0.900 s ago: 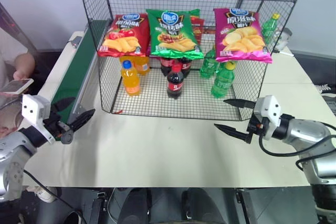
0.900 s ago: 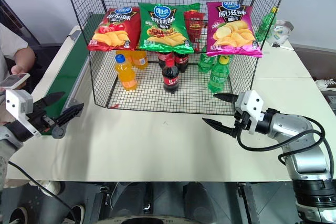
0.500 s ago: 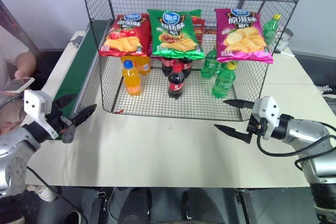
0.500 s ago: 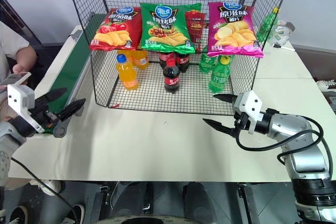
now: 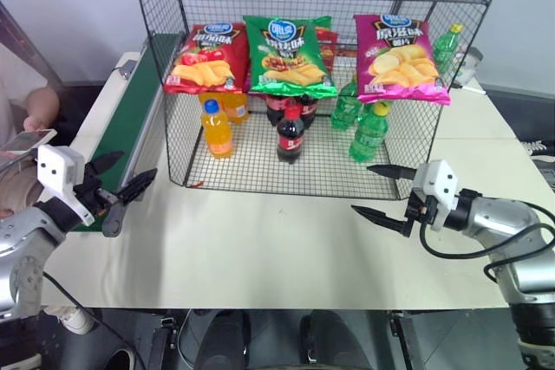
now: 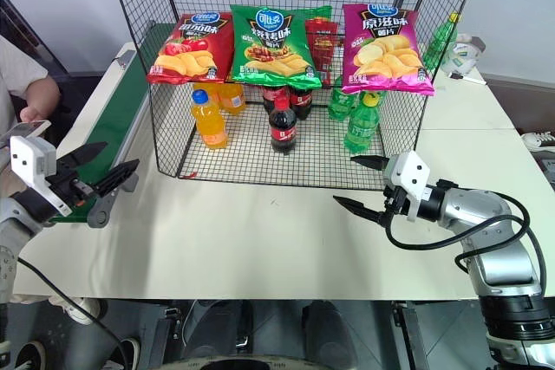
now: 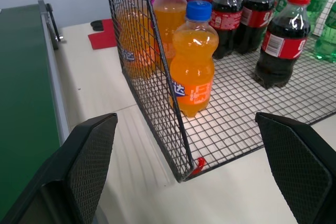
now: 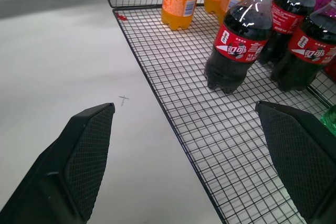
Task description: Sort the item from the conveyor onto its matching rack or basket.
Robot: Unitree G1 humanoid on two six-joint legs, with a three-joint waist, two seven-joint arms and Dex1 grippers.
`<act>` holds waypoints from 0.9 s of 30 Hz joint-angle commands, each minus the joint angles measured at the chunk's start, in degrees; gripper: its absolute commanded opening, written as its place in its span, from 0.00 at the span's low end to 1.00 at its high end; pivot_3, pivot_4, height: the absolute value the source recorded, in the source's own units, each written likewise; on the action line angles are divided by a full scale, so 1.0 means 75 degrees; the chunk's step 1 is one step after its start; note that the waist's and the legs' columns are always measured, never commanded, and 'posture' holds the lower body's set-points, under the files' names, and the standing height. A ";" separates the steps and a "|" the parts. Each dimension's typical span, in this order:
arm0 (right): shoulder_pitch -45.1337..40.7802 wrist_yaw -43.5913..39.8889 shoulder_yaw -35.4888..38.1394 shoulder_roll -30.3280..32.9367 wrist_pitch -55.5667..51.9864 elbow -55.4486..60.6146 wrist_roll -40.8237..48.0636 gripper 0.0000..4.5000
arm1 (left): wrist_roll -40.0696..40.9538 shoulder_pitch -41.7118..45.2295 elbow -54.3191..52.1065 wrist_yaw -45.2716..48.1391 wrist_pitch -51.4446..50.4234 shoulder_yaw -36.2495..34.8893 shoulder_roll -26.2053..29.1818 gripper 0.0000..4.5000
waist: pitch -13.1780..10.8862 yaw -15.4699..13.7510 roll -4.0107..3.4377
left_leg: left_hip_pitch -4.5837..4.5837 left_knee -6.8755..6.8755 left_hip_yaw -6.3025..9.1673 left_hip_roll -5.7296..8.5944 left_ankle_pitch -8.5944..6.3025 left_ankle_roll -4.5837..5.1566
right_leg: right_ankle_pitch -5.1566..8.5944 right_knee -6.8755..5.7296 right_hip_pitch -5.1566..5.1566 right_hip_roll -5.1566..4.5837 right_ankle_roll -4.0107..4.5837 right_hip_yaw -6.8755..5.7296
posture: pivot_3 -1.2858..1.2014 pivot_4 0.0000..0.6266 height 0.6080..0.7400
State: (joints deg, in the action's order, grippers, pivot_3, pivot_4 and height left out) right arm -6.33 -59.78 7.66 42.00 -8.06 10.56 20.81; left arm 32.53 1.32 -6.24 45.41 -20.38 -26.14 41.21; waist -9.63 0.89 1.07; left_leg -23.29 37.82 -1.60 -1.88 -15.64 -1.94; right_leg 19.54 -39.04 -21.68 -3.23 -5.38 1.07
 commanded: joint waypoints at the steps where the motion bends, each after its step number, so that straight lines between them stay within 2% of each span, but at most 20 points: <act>1: -0.0151 0.0041 0.0075 0.0036 0.0165 -0.0039 -0.0001 0.99 | -0.0125 0.0030 -0.0044 0.0006 0.0262 -0.0110 0.0047 1.00 | 0.0000 0.0003 0.0000 | 0.0000 0.0002 0.0000 0.0000 0.0000 0.0001 | 0.0000 0.0000 0.0001 0.0000 0.0000 0.0000 | 0.52 0.24 0.99; 27: -0.0551 -0.0092 -0.0246 0.0046 0.0581 -0.0454 -0.0262 0.99 | -0.0258 -0.0135 -0.0266 -0.0069 0.0476 0.0005 -0.0166 1.00 | 0.0000 0.0002 0.0000 | 0.0001 0.0013 0.0003 -0.0001 -0.0003 0.0005 | 0.0000 -0.0001 0.0007 -0.0001 0.0000 -0.0004 | 0.52 0.24 0.99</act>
State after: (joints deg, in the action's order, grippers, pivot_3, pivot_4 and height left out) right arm -9.70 -60.64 5.26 42.00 -4.64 6.29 18.72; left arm 30.53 0.12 -6.37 44.90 -18.00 -25.49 39.81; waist -9.63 0.91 1.07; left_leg -23.29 37.91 -1.57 -1.88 -15.66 -1.91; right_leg 19.54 -39.05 -21.63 -3.24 -5.38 1.03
